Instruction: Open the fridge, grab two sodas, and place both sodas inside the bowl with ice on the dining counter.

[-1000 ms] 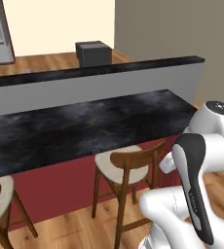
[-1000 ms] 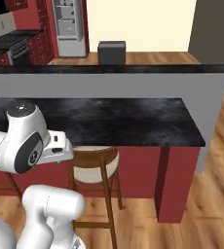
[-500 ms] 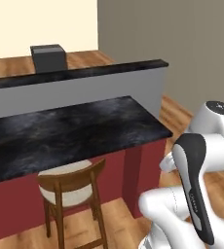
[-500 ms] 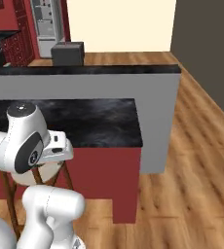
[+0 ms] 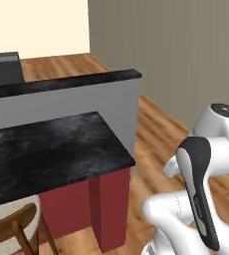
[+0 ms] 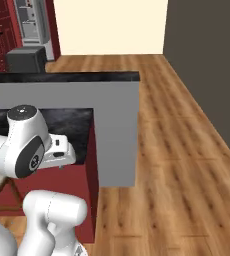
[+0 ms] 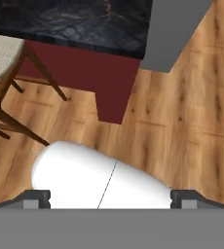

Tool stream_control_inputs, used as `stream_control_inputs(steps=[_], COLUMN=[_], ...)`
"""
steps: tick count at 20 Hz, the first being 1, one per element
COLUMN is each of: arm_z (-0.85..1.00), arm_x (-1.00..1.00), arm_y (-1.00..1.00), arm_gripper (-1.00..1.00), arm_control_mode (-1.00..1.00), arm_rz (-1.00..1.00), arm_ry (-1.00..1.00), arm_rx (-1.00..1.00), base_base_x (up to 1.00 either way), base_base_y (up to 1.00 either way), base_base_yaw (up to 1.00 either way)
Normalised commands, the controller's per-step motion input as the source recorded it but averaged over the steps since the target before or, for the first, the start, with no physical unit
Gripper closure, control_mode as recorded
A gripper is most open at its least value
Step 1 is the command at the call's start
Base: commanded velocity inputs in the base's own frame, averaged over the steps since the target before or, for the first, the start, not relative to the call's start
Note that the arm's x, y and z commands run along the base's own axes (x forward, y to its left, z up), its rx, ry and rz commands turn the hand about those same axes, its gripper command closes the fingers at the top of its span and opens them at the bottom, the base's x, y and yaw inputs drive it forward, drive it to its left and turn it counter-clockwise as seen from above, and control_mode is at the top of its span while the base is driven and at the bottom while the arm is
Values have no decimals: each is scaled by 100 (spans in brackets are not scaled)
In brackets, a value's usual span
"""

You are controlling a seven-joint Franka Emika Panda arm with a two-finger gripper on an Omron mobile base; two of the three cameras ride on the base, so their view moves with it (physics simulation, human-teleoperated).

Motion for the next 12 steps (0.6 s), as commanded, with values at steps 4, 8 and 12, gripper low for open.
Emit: stream_control_inputs(steps=[4, 8, 12], arm_z=[0, 0, 0], arm_x=[0, 0, 0], arm_y=[0, 0, 0], arm_gripper=[-100, -100, -100], arm_control_mode=[100, 100, 100], arm_rz=[0, 0, 0], arm_ry=[0, 0, 0], arm_rx=[0, 0, 0], base_base_x=[80, 85, 88], base_base_y=[-100, -100, -100], base_base_yaw=[0, 0, 0])
